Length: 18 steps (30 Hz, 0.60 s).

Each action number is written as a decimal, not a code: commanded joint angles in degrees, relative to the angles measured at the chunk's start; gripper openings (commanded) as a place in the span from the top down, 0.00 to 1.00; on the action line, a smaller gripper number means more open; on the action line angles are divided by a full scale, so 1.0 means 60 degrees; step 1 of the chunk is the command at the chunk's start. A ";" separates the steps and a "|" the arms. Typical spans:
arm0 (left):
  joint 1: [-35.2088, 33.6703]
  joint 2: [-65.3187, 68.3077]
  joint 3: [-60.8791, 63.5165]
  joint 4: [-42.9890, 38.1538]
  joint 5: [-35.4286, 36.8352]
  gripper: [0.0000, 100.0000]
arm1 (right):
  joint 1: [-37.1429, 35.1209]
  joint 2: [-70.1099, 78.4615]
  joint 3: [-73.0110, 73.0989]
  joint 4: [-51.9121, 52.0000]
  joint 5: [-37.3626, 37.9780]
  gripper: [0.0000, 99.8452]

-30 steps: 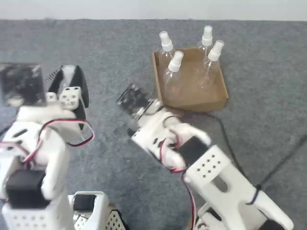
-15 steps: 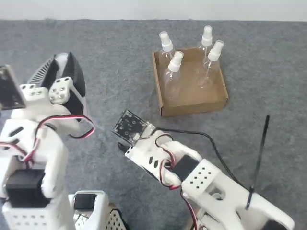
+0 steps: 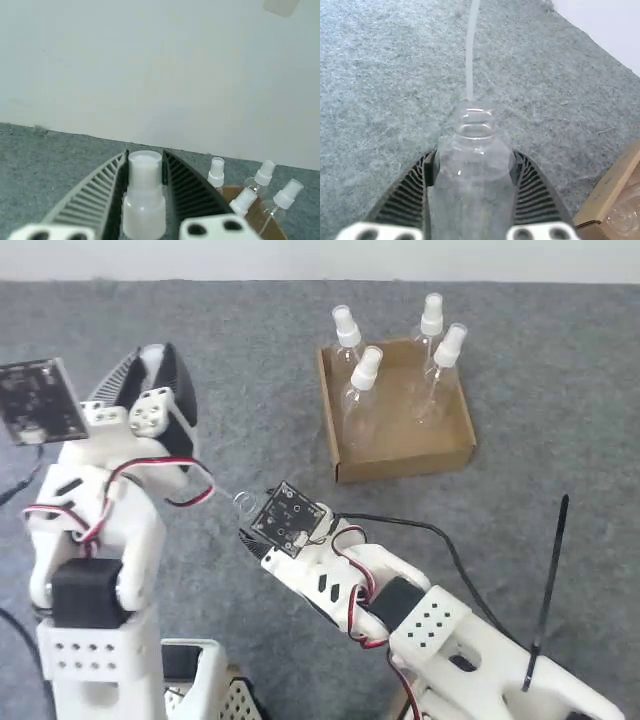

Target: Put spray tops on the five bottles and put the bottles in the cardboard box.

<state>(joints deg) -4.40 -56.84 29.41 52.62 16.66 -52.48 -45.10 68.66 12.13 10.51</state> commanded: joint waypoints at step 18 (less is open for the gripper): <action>0.1216 -0.0645 0.1839 0.0571 0.0073 0.99 | -0.0066 -0.1443 0.0908 -0.0154 -0.0029 0.99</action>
<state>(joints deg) 1.85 -57.19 38.90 55.96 17.10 -52.48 -48.35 73.14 12.04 10.51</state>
